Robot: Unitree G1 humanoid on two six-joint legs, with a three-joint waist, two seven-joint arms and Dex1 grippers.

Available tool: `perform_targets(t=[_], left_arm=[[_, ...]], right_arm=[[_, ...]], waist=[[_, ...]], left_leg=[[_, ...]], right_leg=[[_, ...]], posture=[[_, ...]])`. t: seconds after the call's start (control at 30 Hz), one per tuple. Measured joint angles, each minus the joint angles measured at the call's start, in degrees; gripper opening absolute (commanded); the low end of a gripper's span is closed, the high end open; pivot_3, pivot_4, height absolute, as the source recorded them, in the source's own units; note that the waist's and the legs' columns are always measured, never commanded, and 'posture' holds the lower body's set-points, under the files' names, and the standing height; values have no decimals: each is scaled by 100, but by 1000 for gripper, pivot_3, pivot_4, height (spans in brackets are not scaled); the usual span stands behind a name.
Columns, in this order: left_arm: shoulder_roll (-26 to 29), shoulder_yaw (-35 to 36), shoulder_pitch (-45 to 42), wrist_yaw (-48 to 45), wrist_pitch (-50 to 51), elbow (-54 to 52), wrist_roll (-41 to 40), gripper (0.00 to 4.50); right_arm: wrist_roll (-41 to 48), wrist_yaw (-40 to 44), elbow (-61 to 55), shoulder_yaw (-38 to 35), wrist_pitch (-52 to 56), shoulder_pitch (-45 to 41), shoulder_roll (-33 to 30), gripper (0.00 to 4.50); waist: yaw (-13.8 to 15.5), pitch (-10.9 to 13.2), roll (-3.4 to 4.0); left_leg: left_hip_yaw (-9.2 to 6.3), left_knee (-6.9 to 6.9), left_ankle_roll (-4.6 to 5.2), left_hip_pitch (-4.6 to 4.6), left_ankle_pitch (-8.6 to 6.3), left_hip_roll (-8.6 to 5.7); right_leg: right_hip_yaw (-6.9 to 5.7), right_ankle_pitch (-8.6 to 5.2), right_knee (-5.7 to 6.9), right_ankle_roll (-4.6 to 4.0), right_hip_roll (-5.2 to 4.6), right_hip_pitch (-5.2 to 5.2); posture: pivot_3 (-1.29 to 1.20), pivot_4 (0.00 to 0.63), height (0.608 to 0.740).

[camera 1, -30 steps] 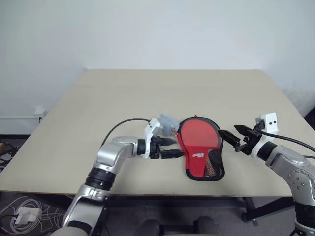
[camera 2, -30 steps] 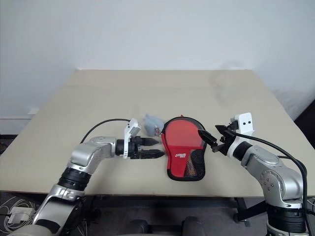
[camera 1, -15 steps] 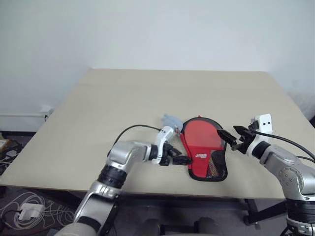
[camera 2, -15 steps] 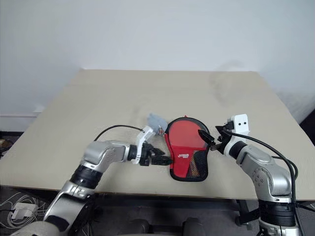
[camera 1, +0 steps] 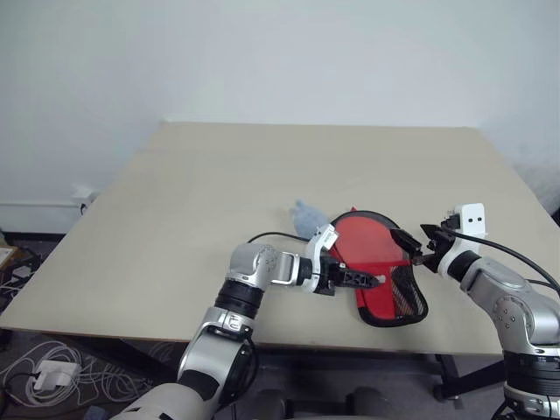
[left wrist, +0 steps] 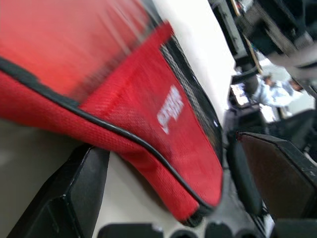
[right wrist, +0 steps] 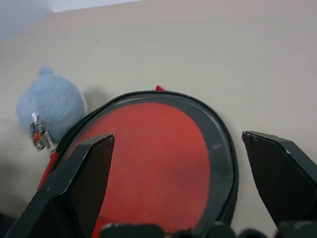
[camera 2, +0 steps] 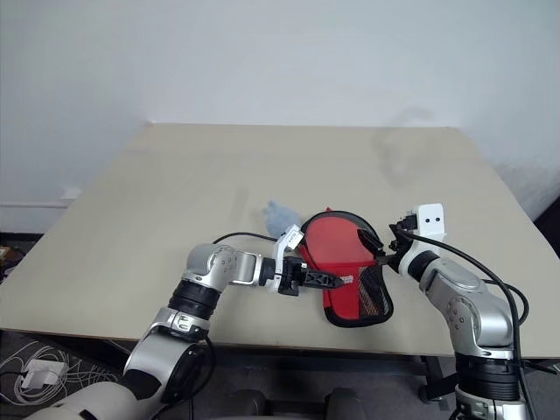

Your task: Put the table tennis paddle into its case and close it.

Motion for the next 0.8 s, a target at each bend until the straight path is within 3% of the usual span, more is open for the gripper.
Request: perform_targets(t=[0.37, 0.6, 0.8], left_arm=[[-112, 316, 1, 334, 273, 399, -95, 187], [-121, 592, -5, 460, 571, 424, -225, 66], [601, 656, -10, 252, 1579, 131, -700, 66]], right_arm=[[-81, -232, 280, -129, -5, -56, 75, 4500], [-203, -293, 356, -143, -49, -161, 91, 4500], [-184, -286, 278, -196, -46, -184, 110, 4500]], waist=[[-1, 1, 0], [-4, 1, 0], [-64, 1, 2]], left_leg=[[2, 0, -1, -6, 0, 0], [3, -1, -1, -8, 0, 1], [2, -7, -2, -8, 1, 3]], right_leg=[[4, 0, 2, 0, 0, -11], [4, 0, 3, 0, 0, -15], [6, 0, 9, 0, 1, -24]], posture=[[0, 0, 716], [0, 0, 716], [0, 0, 716]])
